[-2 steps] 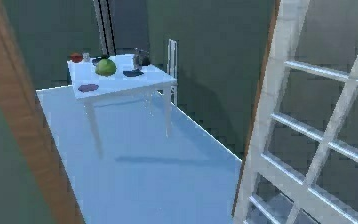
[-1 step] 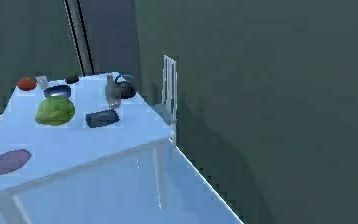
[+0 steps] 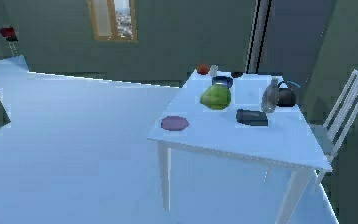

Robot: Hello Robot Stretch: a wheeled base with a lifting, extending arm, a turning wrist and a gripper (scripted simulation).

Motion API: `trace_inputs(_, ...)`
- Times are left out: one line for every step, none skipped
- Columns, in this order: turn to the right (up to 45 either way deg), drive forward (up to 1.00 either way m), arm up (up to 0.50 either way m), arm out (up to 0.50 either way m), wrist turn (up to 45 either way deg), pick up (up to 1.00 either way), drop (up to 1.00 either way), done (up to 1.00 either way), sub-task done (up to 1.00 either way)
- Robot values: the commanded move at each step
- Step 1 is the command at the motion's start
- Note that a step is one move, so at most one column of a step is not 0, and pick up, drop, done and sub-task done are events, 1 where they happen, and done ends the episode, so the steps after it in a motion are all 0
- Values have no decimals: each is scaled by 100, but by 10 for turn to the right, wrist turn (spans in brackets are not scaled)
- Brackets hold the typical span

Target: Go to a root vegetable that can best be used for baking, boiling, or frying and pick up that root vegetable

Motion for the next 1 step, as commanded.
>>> trace_inputs(-270, 0, 0, 0, 0, 0, 0, 0, 0)
